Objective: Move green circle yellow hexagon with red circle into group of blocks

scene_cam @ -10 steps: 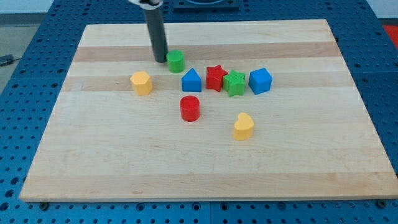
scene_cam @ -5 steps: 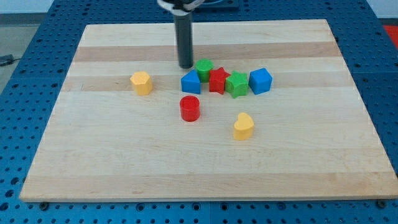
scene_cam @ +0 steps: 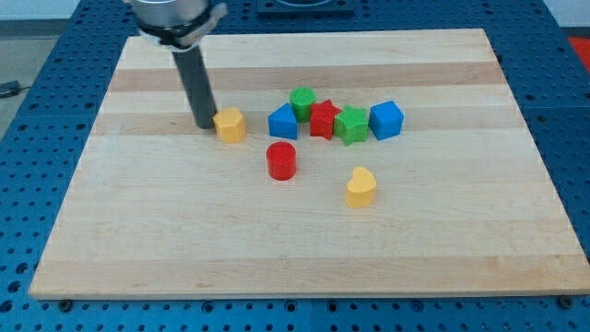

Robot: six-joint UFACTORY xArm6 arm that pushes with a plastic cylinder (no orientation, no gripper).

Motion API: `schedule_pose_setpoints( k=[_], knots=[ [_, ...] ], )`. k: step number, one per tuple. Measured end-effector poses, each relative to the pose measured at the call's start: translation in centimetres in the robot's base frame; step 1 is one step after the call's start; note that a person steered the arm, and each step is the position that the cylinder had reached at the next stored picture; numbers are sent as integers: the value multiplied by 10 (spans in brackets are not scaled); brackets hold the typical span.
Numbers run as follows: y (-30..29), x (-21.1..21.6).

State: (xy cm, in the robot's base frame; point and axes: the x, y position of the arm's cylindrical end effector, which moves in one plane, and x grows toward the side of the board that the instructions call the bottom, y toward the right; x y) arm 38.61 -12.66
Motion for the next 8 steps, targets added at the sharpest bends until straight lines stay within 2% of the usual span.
schedule_pose_setpoints(
  k=[2,4,5,6,7,8],
  knots=[
    [36,29],
    [66,37],
    [63,39],
    [27,72],
    [44,92],
    [92,87]
  ],
)
